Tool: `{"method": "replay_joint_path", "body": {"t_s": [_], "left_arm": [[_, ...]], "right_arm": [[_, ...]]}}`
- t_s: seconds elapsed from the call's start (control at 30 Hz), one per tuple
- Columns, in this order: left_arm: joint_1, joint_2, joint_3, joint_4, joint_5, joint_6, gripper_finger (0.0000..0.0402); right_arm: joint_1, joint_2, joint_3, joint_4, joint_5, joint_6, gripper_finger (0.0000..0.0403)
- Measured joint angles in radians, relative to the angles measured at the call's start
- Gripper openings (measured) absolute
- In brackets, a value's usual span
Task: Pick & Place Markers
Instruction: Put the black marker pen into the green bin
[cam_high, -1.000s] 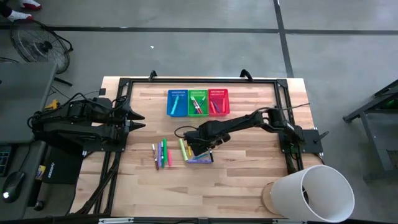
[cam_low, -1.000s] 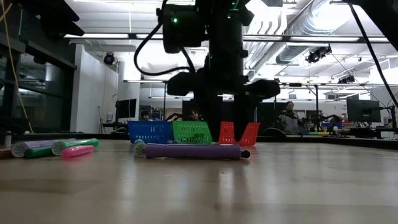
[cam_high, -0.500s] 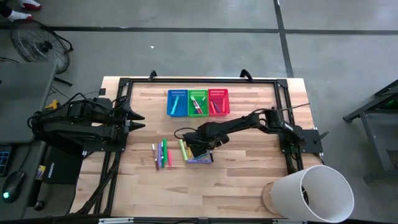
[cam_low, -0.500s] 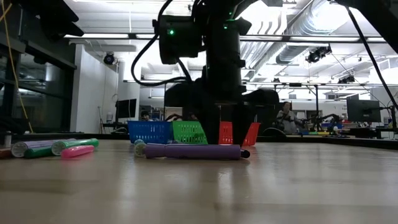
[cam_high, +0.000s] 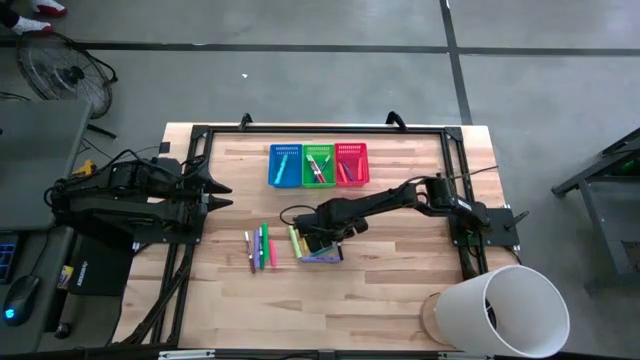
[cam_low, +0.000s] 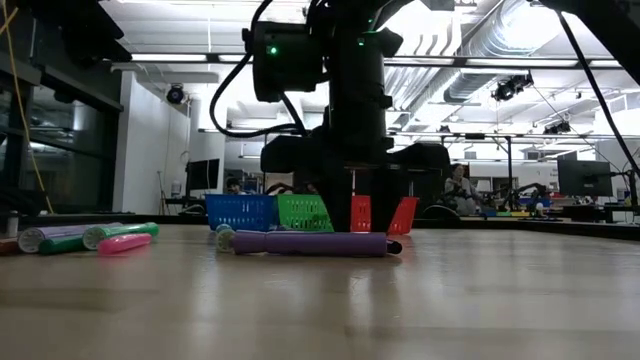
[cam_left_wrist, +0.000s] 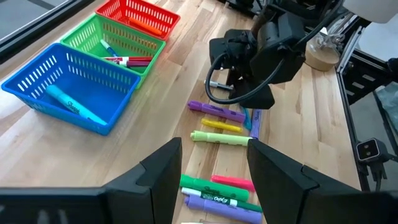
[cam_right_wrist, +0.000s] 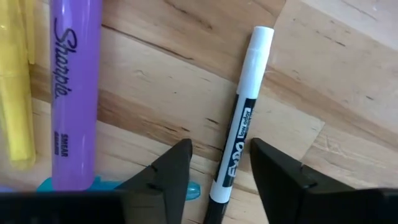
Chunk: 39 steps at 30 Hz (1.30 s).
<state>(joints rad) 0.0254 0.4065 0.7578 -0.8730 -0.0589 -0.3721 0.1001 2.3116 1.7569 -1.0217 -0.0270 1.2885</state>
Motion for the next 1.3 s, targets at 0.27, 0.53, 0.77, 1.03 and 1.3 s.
{"method": "replay_joint_path", "body": {"t_s": [0.27, 0.53, 0.77, 1.03, 1.3], "left_arm": [[0.0, 0.0, 0.0, 0.001, 0.0, 0.0, 0.0181], [0.0, 0.0, 0.0, 0.002, 0.0, 0.0, 0.0181], [0.0, 0.0, 0.0, 0.002, -0.001, 0.0, 0.0181], [0.0, 0.0, 0.0, 0.002, -0.001, 0.0, 0.0181], [0.0, 0.0, 0.0, 0.002, -0.001, 0.0, 0.0181]], "right_arm": [[0.002, 0.0, -0.001, 0.009, -0.01, -0.011, 0.0078], [0.003, 0.0, -0.002, 0.008, -0.011, -0.07, 0.0018], [-0.001, -0.001, -0.003, 0.011, -0.013, -0.101, 0.0018], [-0.001, -0.003, -0.004, 0.013, -0.016, -0.111, 0.0018], [-0.003, -0.043, -0.008, 0.009, 0.008, -0.127, 0.0018]]}}
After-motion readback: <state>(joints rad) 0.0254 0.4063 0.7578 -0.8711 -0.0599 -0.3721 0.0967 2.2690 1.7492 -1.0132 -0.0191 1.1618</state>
